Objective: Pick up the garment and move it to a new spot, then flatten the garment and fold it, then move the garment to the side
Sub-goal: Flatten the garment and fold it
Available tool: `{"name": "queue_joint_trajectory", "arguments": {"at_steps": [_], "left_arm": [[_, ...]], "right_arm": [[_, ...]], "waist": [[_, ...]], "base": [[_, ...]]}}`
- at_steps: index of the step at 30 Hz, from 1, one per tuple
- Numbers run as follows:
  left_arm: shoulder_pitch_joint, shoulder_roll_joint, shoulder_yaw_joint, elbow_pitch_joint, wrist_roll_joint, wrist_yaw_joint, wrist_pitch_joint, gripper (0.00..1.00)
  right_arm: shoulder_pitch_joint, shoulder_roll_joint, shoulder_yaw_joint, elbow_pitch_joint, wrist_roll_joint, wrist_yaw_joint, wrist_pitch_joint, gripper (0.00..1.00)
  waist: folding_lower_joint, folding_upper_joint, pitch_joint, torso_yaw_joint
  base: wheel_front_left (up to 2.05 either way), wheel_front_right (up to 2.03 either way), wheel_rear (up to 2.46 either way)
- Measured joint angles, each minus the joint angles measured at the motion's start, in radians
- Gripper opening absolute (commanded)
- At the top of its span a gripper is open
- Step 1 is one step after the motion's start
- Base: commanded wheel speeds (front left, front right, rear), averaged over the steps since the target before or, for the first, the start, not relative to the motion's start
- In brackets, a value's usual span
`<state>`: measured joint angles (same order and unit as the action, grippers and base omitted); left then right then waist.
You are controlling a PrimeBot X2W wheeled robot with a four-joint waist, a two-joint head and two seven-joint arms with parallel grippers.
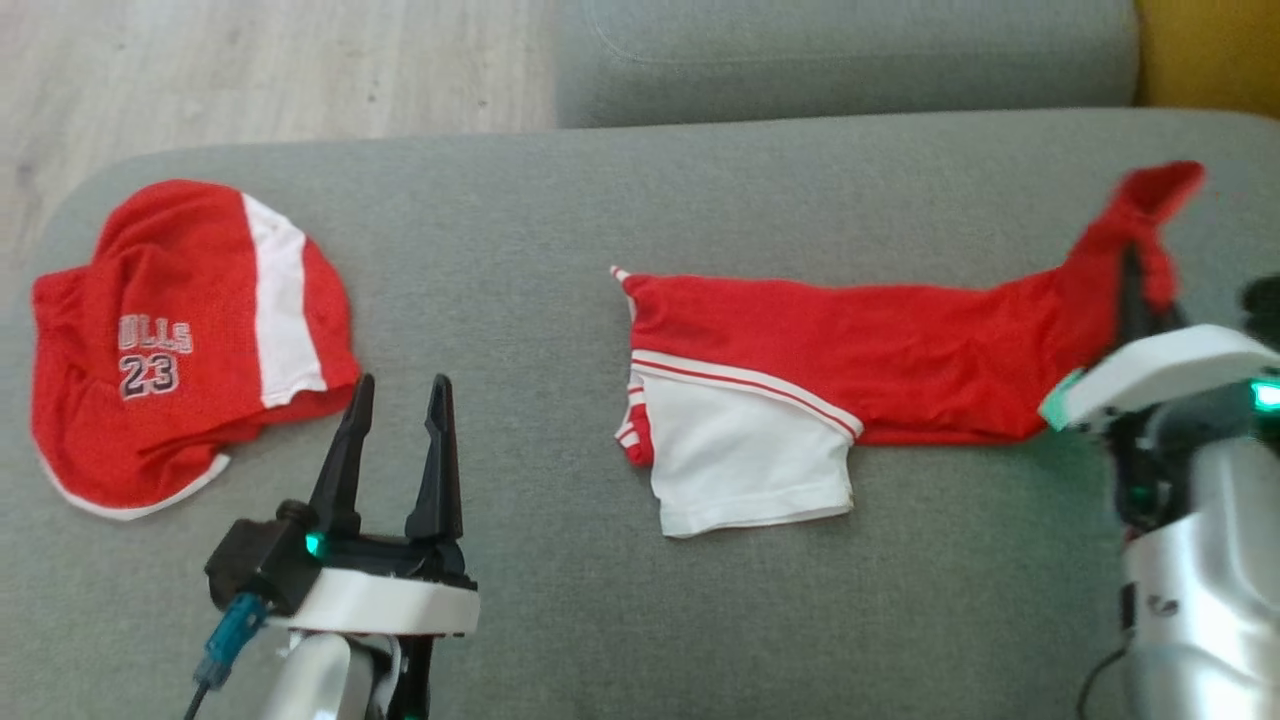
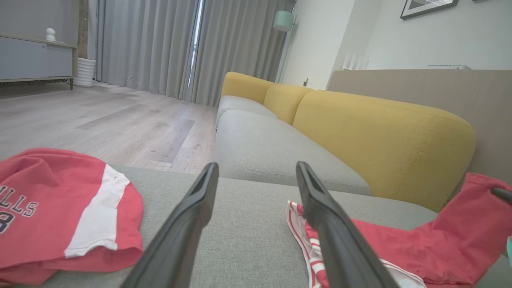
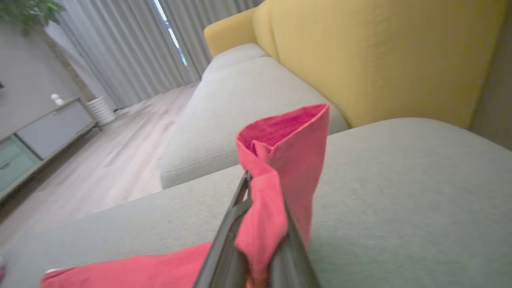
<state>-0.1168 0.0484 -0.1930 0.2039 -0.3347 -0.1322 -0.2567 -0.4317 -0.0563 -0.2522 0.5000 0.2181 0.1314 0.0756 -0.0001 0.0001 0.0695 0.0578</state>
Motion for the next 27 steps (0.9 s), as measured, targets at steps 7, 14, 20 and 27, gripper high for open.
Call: {"name": "queue_joint_trajectory", "arguments": {"at_steps": [7,14,20,27], "left_arm": [[0.006,0.000,-0.001,0.002,0.000,0.000,0.000,1.00],[0.007,0.000,-0.003,0.006,0.000,0.000,0.000,1.00],[0.018,0.000,-0.007,0.009,0.000,0.000,0.000,1.00],[0.018,0.000,-0.009,0.012,0.000,0.000,0.000,1.00]], "right_arm": [[0.052,0.001,0.242,-0.047,0.159,0.000,0.023,0.00],[0.060,0.001,0.385,-0.033,0.230,0.000,0.009,0.00],[0.053,0.001,0.472,0.023,0.285,0.000,-0.029,0.00],[0.039,0.000,0.564,0.131,0.335,0.000,-0.085,0.00]], "waist": [[0.0000,0.0000,-0.029,0.047],[0.0000,0.0000,-0.034,0.103],[0.0001,0.0000,-0.027,0.147],[0.0002,0.0000,-0.006,0.190]], "base": [[0.00,0.00,0.00],[0.00,0.00,0.00],[0.00,0.00,0.00],[0.00,0.00,0.00]]}}
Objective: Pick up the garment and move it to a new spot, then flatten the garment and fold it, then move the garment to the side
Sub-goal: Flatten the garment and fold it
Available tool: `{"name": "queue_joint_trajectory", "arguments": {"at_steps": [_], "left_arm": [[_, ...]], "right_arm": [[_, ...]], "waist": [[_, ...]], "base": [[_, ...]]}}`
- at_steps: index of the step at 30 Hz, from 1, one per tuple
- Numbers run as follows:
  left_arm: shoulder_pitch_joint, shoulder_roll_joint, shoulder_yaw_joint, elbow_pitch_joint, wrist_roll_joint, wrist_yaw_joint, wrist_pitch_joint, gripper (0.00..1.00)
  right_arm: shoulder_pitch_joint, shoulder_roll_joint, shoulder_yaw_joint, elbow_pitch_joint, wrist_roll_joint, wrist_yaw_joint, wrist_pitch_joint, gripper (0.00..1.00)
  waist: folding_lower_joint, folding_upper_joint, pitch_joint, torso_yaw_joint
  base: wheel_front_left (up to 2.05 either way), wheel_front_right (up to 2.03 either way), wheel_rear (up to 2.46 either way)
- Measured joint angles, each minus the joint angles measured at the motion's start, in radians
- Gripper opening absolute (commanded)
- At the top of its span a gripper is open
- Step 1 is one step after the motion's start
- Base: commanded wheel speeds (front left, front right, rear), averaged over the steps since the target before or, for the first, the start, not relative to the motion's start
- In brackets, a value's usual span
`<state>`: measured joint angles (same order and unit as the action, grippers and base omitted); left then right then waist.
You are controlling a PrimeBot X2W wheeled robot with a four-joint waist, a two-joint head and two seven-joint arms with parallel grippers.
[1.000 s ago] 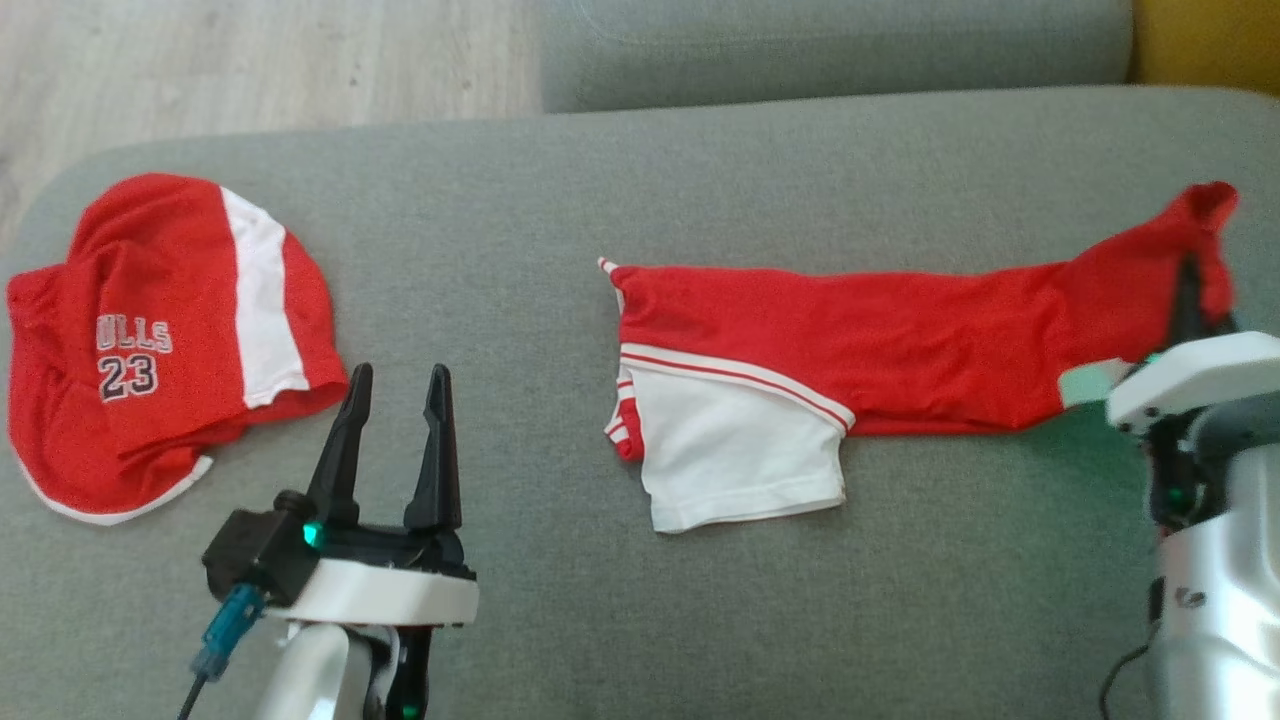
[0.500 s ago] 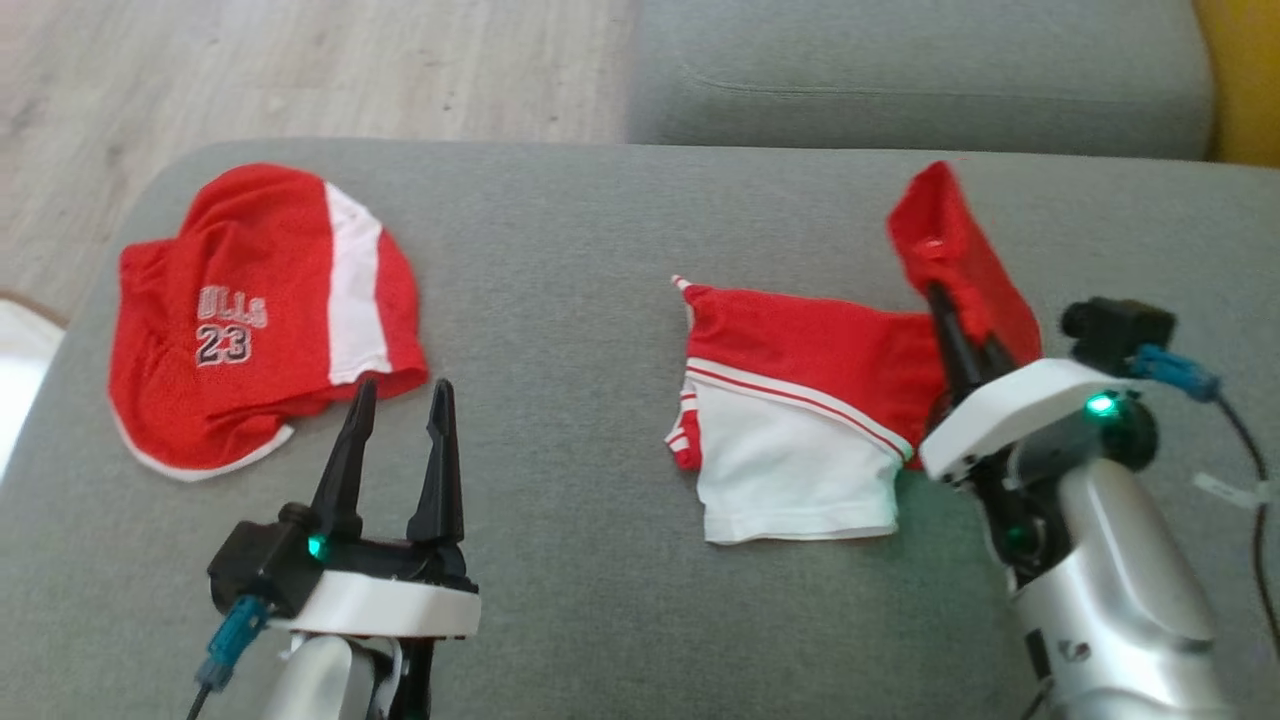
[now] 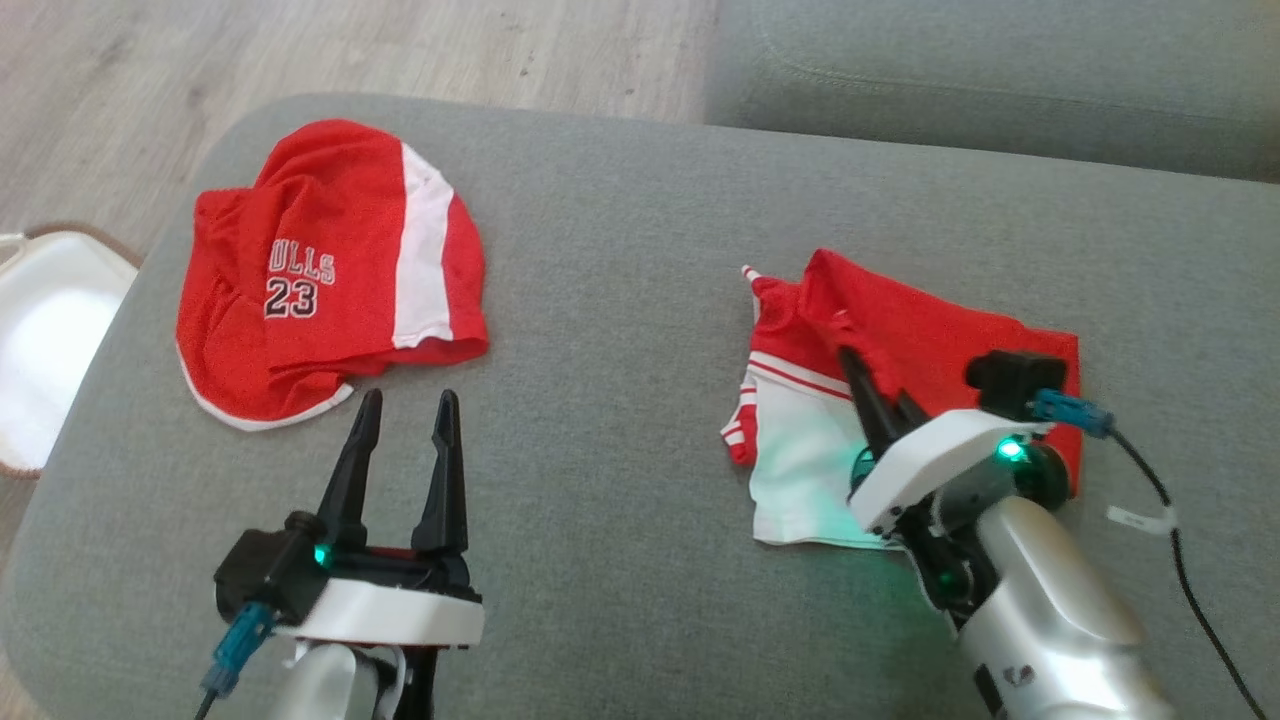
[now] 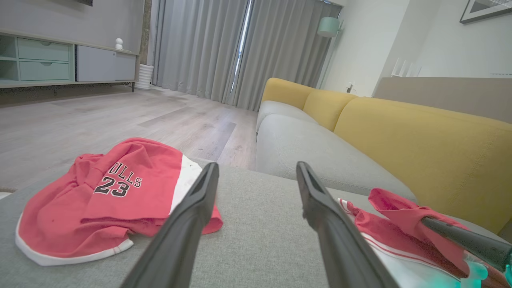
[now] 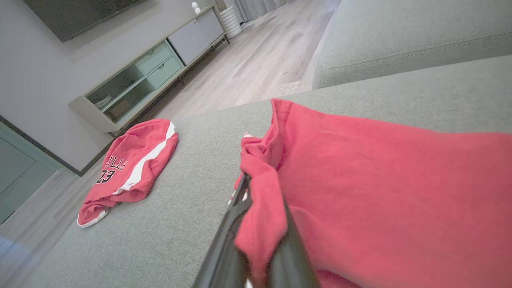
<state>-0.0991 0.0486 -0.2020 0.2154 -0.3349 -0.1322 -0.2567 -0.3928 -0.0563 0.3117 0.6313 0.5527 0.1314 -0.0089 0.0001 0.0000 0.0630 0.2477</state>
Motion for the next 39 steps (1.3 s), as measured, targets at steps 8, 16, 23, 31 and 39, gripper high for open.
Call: {"name": "queue_joint_trajectory", "arguments": {"at_steps": [8,16,23,31,39], "left_arm": [[-0.001,0.000,-0.002,0.002,-0.008,0.000,0.000,1.00],[-0.001,0.000,-0.005,0.009,-0.018,0.000,0.000,1.00],[-0.001,0.000,-0.002,0.009,-0.018,0.002,0.000,1.00],[-0.001,0.000,0.008,-0.031,-0.021,0.009,0.000,1.00],[-0.018,0.000,0.010,-0.061,-0.028,0.009,0.000,1.00]], "right_arm": [[-0.051,-0.001,0.138,0.090,0.068,0.000,-0.040,0.00],[-0.053,-0.007,0.335,0.082,0.134,0.000,-0.046,1.00],[-0.068,-0.004,0.366,0.043,0.142,0.000,-0.093,1.00],[-0.128,-0.012,0.155,0.040,-0.066,0.000,-0.200,1.00],[-0.003,-0.051,-0.145,-0.090,-0.319,0.000,-0.232,1.00]], "waist": [[0.0000,0.0000,0.020,0.021],[0.0000,0.0000,0.022,0.005],[-0.0001,0.0000,0.015,-0.036],[-0.0001,0.0000,0.007,-0.112],[-0.0001,0.0000,0.002,-0.190]], "base": [[0.00,0.00,0.00],[0.00,0.00,0.00],[0.00,0.00,0.00],[0.00,0.00,0.00],[0.00,0.00,0.00]]}}
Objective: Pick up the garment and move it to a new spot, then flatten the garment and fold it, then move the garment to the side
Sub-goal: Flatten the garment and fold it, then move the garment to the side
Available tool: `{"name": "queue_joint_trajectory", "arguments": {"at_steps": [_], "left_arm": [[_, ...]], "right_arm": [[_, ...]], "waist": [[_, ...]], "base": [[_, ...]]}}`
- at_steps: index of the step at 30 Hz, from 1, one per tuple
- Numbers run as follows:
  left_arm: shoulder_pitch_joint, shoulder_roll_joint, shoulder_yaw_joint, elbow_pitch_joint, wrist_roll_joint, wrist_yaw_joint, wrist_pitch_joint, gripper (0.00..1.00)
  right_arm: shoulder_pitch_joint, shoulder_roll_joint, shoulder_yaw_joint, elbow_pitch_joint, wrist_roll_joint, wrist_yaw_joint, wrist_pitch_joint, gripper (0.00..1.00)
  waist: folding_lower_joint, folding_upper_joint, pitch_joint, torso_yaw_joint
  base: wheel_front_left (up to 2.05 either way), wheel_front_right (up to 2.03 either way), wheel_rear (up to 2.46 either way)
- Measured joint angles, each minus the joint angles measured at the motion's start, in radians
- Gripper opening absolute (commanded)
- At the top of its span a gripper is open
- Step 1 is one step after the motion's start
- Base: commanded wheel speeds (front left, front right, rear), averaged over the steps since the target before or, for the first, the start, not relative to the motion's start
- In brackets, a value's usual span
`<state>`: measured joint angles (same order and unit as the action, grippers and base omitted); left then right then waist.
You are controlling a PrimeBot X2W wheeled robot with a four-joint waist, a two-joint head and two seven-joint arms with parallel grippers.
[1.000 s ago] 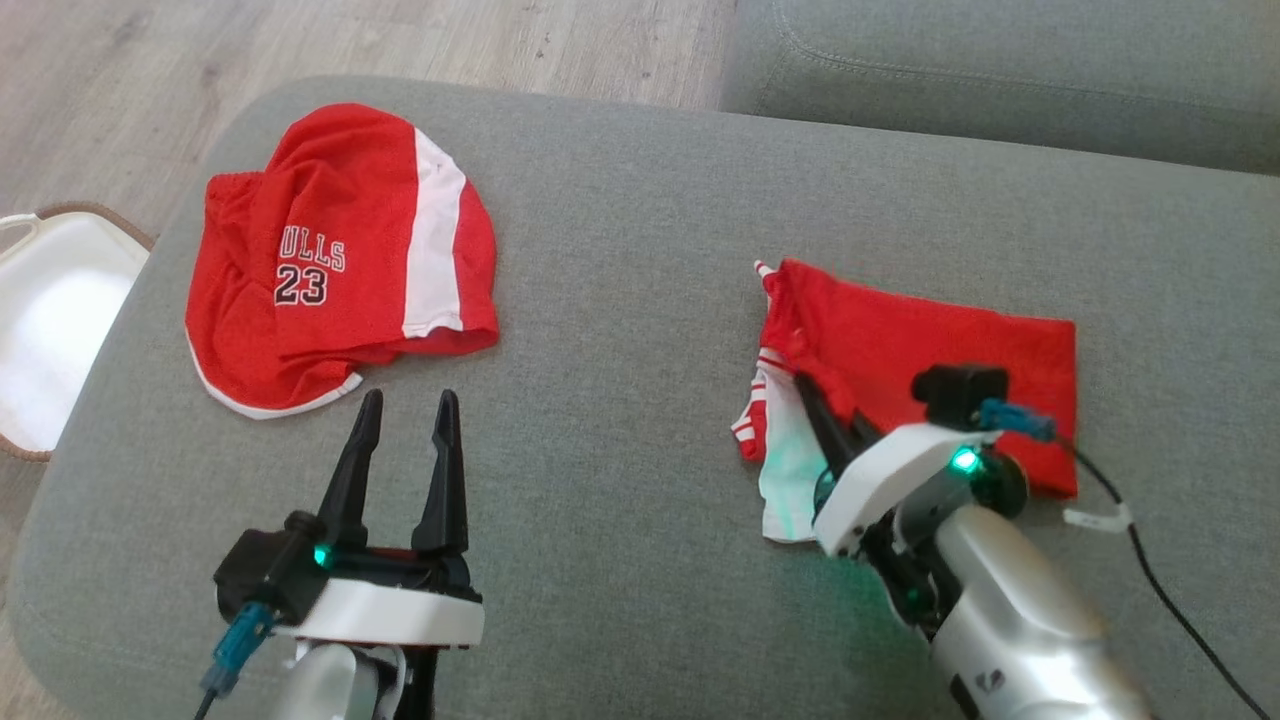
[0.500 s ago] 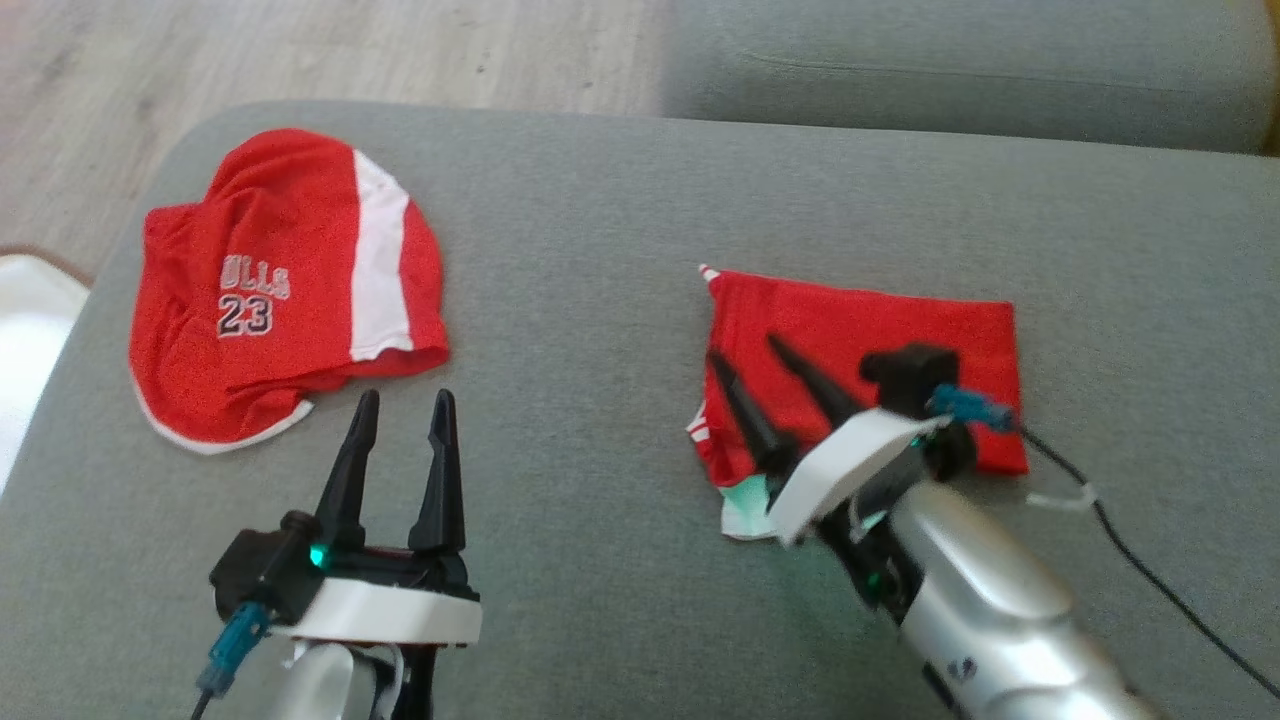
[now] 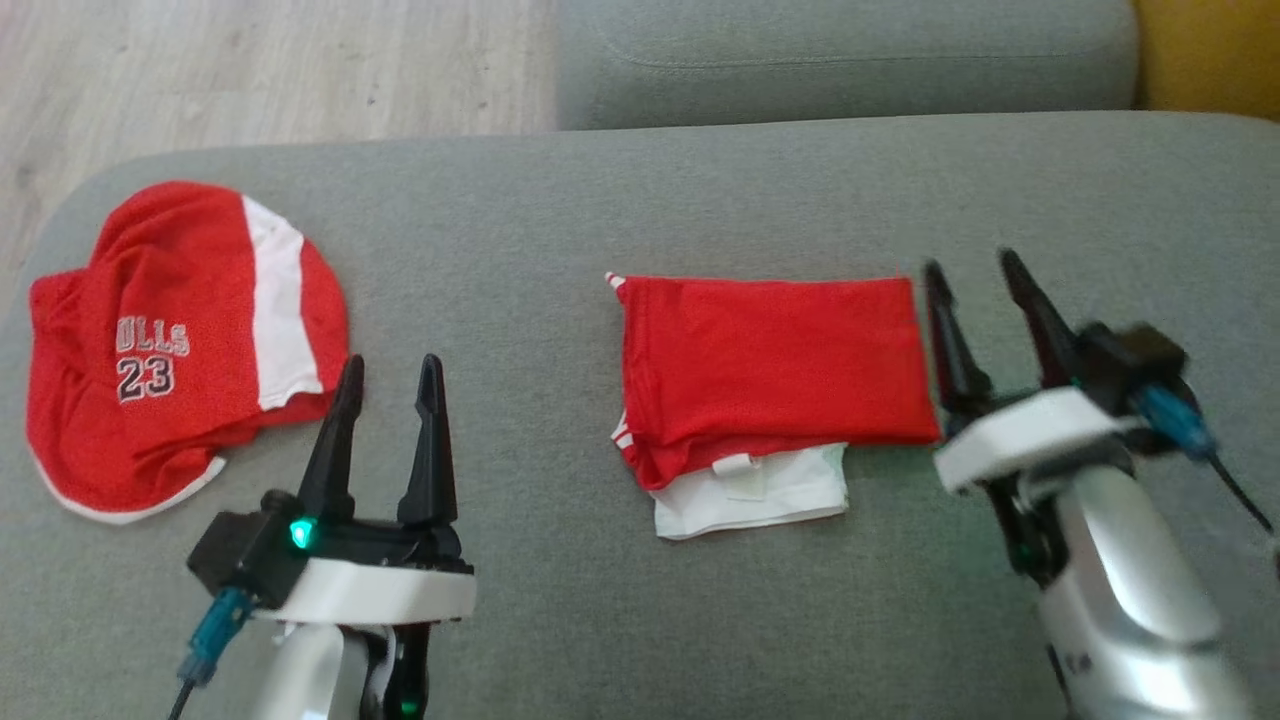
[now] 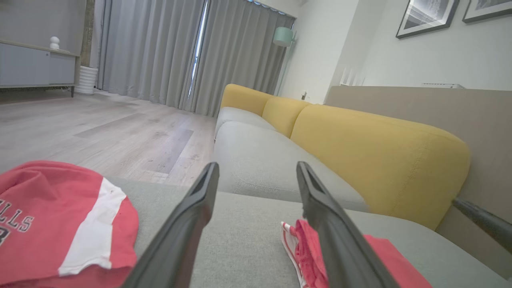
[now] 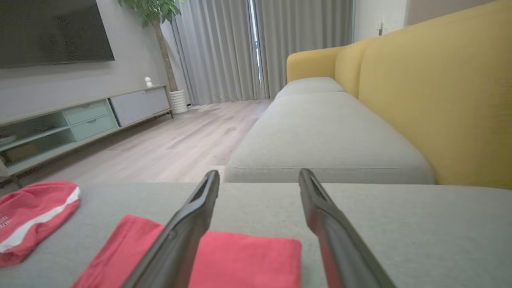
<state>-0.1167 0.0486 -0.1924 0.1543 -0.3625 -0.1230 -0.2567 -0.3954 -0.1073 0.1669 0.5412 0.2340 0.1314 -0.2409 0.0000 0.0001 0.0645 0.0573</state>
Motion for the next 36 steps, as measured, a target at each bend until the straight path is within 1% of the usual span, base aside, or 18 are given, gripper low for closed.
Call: {"name": "queue_joint_trajectory", "arguments": {"at_steps": [2,5,9,13,15,19,24,29,35,36], "left_arm": [[-0.003,0.000,0.000,-0.004,0.000,0.000,0.000,1.00],[-0.002,0.000,-0.004,-0.007,0.000,0.000,0.000,1.00],[0.004,0.000,-0.004,-0.005,0.002,0.000,0.000,1.00],[0.024,0.000,0.000,-0.005,0.001,-0.001,0.000,1.00],[0.037,0.000,0.001,0.000,0.001,-0.001,0.000,1.00],[0.045,0.000,0.001,0.004,0.002,-0.001,0.000,1.00],[0.043,0.000,-0.003,0.003,0.003,-0.002,0.000,1.00],[0.035,0.000,-0.022,0.001,0.003,-0.002,0.000,1.00],[0.003,0.000,-0.036,0.000,0.005,-0.002,0.000,1.00],[0.003,0.000,-0.036,0.000,0.005,-0.002,0.000,1.00]], "right_arm": [[0.052,0.007,-0.063,-0.036,-0.033,0.000,-0.003,1.00],[0.116,0.025,-0.109,-0.106,-0.065,0.000,-0.007,1.00],[0.181,0.052,-0.133,-0.159,-0.080,0.000,-0.007,1.00],[0.238,0.054,-0.147,-0.188,-0.055,0.000,-0.007,1.00],[0.251,0.057,-0.139,-0.190,-0.032,0.000,-0.007,1.00],[0.256,0.059,-0.137,-0.202,-0.022,0.000,-0.007,1.00],[0.249,0.059,-0.155,-0.194,-0.030,0.000,-0.007,1.00],[0.189,0.059,-0.189,-0.135,-0.059,0.000,0.010,1.00],[0.111,0.059,-0.206,-0.022,-0.060,0.000,0.048,1.00],[0.111,0.059,-0.206,-0.022,-0.060,0.000,0.048,1.00]], "waist": [[0.0000,0.0000,-0.003,-0.011],[0.0000,0.0000,-0.005,-0.024],[0.0000,0.0000,-0.008,-0.038],[0.0000,0.0000,-0.009,-0.039],[0.0000,0.0000,-0.011,-0.039],[-0.0001,0.0000,-0.013,-0.038],[0.0000,0.0000,0.004,-0.030],[0.0000,0.0000,0.034,-0.008],[0.0001,0.0000,0.071,0.030],[0.0001,0.0000,0.071,0.030]], "base": [[0.00,0.00,0.00],[0.00,0.00,0.00],[0.00,0.00,0.00],[0.00,0.00,0.00],[0.00,0.00,0.00],[0.00,0.00,0.00],[0.00,0.00,0.00],[0.00,0.00,0.00],[0.00,0.00,0.00],[0.00,0.00,0.00]]}}
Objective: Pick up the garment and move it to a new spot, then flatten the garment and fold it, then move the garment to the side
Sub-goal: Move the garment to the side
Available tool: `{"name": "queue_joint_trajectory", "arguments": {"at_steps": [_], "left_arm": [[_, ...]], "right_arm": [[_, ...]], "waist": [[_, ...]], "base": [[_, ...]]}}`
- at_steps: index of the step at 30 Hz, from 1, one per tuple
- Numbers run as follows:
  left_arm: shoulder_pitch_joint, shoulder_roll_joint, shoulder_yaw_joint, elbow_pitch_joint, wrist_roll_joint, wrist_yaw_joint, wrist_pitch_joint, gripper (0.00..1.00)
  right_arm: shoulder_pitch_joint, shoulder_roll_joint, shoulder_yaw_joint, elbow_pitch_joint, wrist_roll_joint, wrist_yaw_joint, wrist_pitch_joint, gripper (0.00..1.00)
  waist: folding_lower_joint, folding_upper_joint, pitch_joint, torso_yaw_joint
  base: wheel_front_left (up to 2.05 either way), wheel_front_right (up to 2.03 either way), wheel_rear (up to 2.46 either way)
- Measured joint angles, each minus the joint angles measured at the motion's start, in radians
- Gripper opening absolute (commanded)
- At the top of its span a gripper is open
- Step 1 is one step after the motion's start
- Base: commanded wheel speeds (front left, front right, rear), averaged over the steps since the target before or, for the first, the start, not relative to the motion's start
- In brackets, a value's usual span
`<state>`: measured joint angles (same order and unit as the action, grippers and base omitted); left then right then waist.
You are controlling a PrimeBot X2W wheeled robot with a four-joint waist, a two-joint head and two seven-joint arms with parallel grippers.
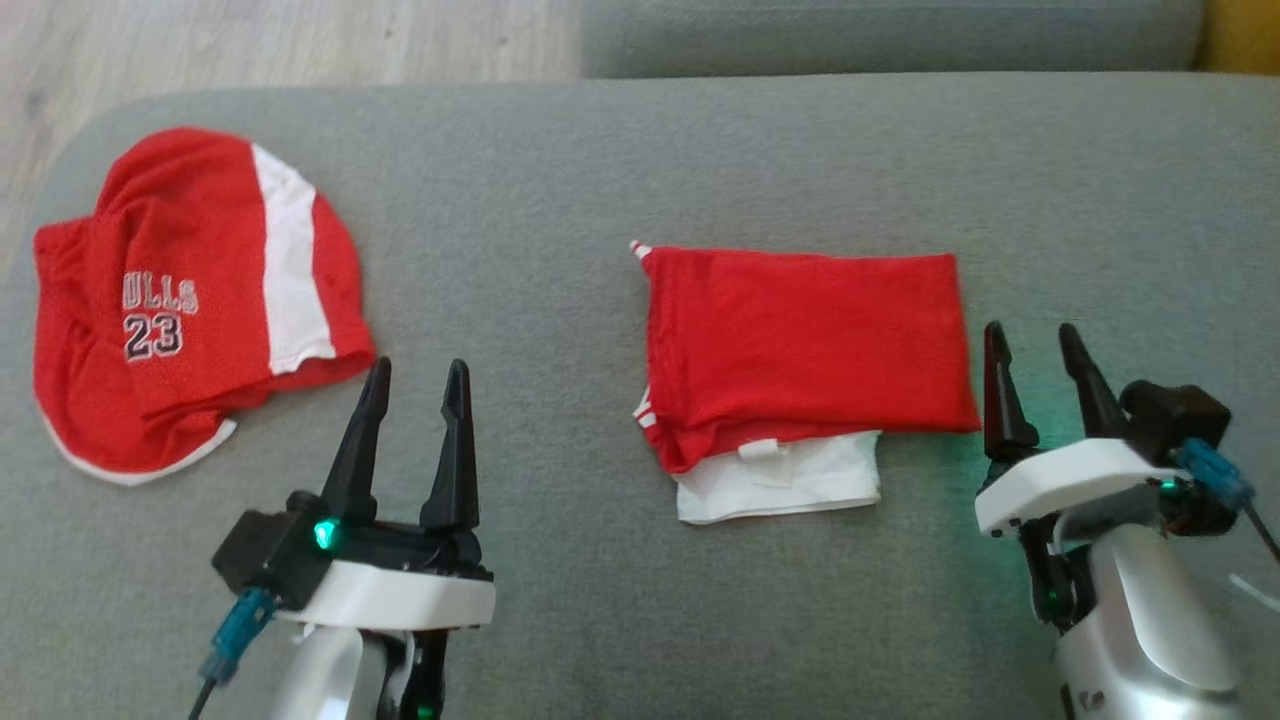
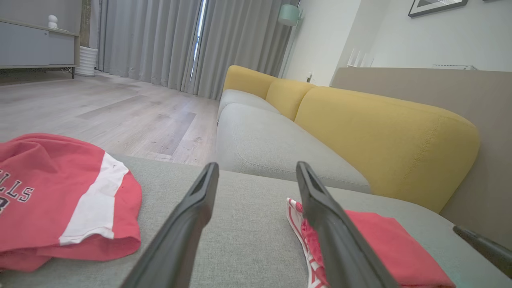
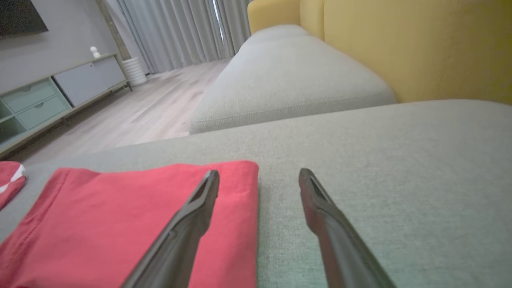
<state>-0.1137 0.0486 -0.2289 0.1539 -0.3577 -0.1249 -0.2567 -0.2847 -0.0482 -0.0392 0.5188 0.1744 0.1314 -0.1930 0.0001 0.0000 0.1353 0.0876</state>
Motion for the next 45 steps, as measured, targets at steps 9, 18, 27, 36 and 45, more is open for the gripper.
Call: {"name": "queue_joint_trajectory", "arguments": {"at_steps": [9,18,27,36,45], "left_arm": [[-0.022,0.000,-0.028,-0.001,0.000,0.000,0.000,1.00],[-0.058,0.000,-0.034,-0.012,0.000,-0.007,0.000,1.00],[-0.067,0.000,-0.034,-0.011,0.007,-0.007,0.000,1.00],[-0.070,0.000,-0.083,-0.034,0.024,-0.007,0.000,1.00],[-0.142,-0.001,-0.132,-0.078,0.024,-0.007,0.000,1.00]], "right_arm": [[-0.086,0.000,-0.001,0.211,-0.004,0.000,0.048,1.00],[-0.188,-0.015,0.052,0.329,0.010,0.000,0.024,1.00],[-0.245,-0.006,0.071,0.398,-0.038,0.000,-0.019,0.00],[-0.250,-0.090,0.044,0.346,-0.209,0.000,-0.012,0.00],[-0.293,-0.340,0.046,0.288,-0.175,0.000,0.062,0.00]], "waist": [[0.0000,0.0000,0.055,0.049],[0.0000,0.0000,0.108,0.068],[0.0000,0.0000,0.106,0.036],[-0.0001,0.0000,0.079,-0.045],[0.0000,0.0000,0.125,-0.100]], "base": [[0.00,0.00,0.00],[0.00,0.00,0.00],[0.00,0.00,0.00],[0.00,0.00,0.00],[0.00,0.00,0.00]]}}
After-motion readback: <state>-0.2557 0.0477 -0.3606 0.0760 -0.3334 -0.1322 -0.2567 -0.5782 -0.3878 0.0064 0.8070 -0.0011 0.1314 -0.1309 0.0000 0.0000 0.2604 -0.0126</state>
